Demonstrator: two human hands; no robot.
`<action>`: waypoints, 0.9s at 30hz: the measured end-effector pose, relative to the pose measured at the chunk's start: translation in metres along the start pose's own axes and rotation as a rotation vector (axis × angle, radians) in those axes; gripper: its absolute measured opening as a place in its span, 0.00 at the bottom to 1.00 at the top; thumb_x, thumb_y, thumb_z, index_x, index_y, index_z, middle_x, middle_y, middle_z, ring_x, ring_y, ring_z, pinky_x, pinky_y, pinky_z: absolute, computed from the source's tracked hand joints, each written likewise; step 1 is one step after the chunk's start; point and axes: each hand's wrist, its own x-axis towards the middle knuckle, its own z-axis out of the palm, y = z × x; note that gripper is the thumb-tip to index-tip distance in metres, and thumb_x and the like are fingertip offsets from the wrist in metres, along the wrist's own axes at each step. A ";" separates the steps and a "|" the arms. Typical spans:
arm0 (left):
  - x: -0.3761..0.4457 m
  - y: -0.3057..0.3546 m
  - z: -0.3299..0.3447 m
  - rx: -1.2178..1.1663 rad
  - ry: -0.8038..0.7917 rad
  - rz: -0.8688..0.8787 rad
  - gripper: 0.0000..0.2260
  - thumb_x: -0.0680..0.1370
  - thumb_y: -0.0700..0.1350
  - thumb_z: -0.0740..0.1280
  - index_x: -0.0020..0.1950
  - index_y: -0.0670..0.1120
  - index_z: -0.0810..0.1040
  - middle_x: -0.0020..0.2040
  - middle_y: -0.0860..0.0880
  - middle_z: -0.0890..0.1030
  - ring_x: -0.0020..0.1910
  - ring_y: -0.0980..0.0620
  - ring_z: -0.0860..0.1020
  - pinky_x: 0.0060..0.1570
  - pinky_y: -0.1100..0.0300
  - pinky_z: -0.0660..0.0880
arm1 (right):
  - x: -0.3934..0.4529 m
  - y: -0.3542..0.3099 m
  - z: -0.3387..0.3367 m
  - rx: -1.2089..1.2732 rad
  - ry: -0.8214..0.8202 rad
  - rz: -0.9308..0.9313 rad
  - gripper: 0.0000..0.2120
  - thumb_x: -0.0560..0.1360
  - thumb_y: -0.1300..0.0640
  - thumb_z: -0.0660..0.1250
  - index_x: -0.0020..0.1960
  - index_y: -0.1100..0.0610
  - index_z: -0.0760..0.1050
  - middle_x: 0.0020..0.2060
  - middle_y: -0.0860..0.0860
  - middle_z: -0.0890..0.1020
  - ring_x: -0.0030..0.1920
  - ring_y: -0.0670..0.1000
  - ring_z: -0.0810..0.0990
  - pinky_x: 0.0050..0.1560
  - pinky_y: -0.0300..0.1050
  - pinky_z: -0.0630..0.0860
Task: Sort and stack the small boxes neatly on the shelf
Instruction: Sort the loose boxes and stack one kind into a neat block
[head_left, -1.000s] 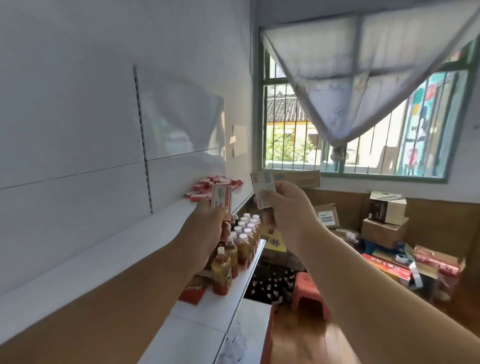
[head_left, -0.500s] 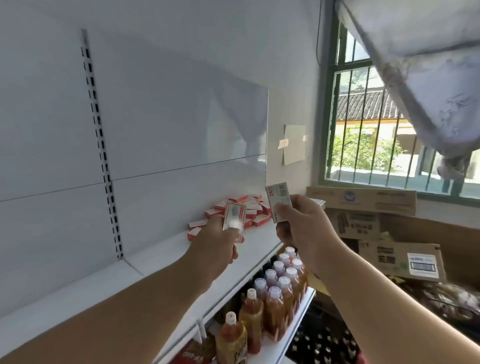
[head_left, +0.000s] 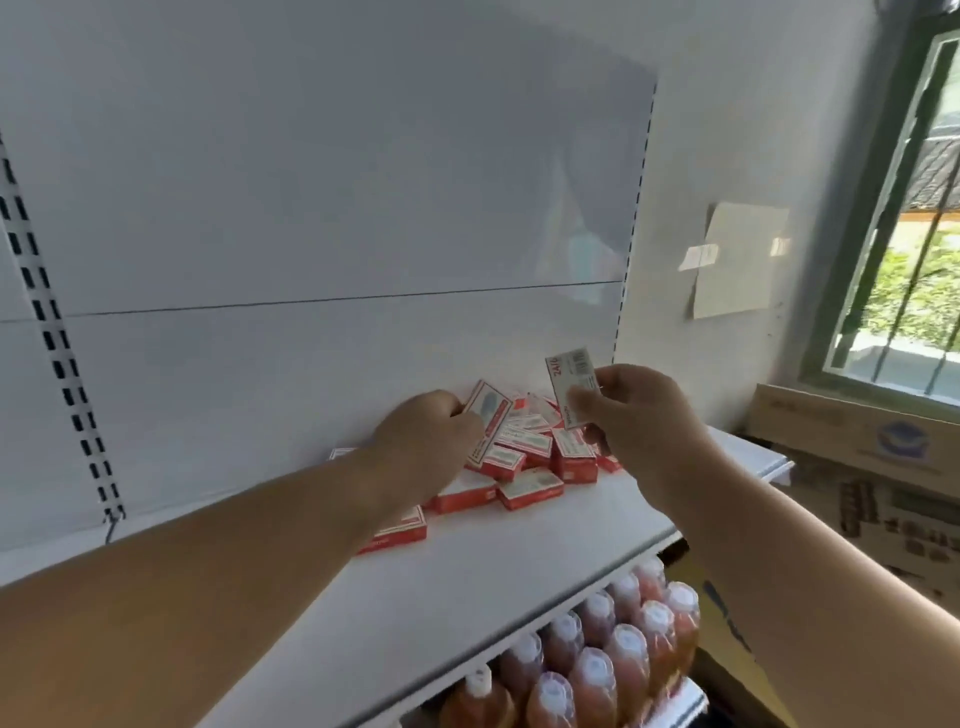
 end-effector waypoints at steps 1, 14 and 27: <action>0.004 -0.001 0.001 0.019 0.014 -0.024 0.10 0.78 0.47 0.60 0.43 0.44 0.78 0.34 0.47 0.77 0.31 0.49 0.72 0.33 0.58 0.67 | 0.010 0.006 0.000 -0.013 -0.013 -0.012 0.03 0.75 0.59 0.68 0.46 0.54 0.81 0.30 0.50 0.84 0.24 0.44 0.76 0.29 0.43 0.72; 0.050 0.016 0.062 0.184 0.290 -0.426 0.05 0.74 0.48 0.72 0.38 0.51 0.80 0.37 0.56 0.82 0.34 0.61 0.78 0.31 0.63 0.71 | 0.128 0.047 0.006 -0.641 -0.512 -0.248 0.13 0.76 0.54 0.63 0.39 0.58 0.82 0.31 0.52 0.82 0.30 0.51 0.78 0.25 0.39 0.68; 0.027 0.015 0.056 0.460 0.469 -0.371 0.05 0.74 0.52 0.68 0.42 0.52 0.73 0.39 0.53 0.79 0.38 0.54 0.76 0.34 0.57 0.71 | 0.109 0.033 0.021 -0.797 -0.507 -0.542 0.06 0.76 0.54 0.64 0.52 0.54 0.75 0.45 0.50 0.75 0.44 0.53 0.76 0.39 0.45 0.71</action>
